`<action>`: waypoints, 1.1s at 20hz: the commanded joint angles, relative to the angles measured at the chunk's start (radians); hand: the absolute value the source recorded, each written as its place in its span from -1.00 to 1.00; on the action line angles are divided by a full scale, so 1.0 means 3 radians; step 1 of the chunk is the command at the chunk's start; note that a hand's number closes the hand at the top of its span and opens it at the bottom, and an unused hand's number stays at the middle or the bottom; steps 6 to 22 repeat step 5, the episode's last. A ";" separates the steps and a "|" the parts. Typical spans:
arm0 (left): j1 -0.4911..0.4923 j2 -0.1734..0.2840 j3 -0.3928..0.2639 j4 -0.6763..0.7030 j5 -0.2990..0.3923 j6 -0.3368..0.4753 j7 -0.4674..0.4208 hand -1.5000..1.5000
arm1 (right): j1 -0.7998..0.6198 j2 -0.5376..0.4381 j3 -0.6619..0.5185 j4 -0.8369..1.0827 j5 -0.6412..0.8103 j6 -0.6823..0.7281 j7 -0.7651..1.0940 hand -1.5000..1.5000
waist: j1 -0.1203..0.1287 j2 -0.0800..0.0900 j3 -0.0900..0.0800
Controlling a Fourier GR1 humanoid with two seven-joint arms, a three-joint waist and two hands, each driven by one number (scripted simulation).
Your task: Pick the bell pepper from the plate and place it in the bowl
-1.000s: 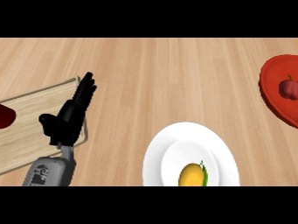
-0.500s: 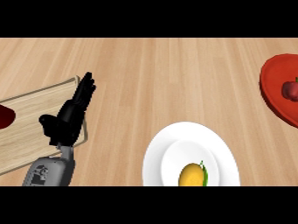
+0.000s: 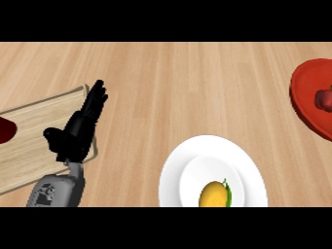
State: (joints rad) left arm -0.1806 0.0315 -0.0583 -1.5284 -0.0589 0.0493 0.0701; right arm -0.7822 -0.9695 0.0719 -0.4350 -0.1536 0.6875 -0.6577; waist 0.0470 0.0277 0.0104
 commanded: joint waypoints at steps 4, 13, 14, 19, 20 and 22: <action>0.0020 0.0051 0.0061 0.0027 -0.0001 0.0006 -0.0013 0.00 | 0.0224 -0.0124 0.0004 -0.0088 -0.0195 0.1012 -0.0542 -1.00 | -0.0055 -0.0004 0.0005; 0.0120 0.0003 -0.0009 -0.0026 -0.0014 0.0006 -0.0039 0.00 | 0.0218 -0.0104 0.0000 -0.0097 -0.0215 0.0950 -0.0506 -1.00 | 0.0003 -0.0008 0.0006; 0.0120 0.0003 -0.0009 -0.0026 -0.0014 0.0006 -0.0039 0.00 | 0.0218 -0.0104 0.0000 -0.0097 -0.0215 0.0950 -0.0506 -1.00 | 0.0003 -0.0008 0.0006; 0.0120 0.0003 -0.0009 -0.0026 -0.0014 0.0006 -0.0039 0.00 | 0.0218 -0.0104 0.0000 -0.0097 -0.0215 0.0950 -0.0506 -1.00 | 0.0003 -0.0008 0.0006; 0.0120 0.0003 -0.0009 -0.0026 -0.0014 0.0006 -0.0039 0.00 | 0.0218 -0.0104 0.0000 -0.0097 -0.0215 0.0950 -0.0506 -1.00 | 0.0003 -0.0008 0.0006; 0.0120 0.0003 -0.0009 -0.0026 -0.0014 0.0006 -0.0039 0.00 | 0.0218 -0.0104 0.0000 -0.0097 -0.0215 0.0950 -0.0506 -1.00 | 0.0003 -0.0008 0.0006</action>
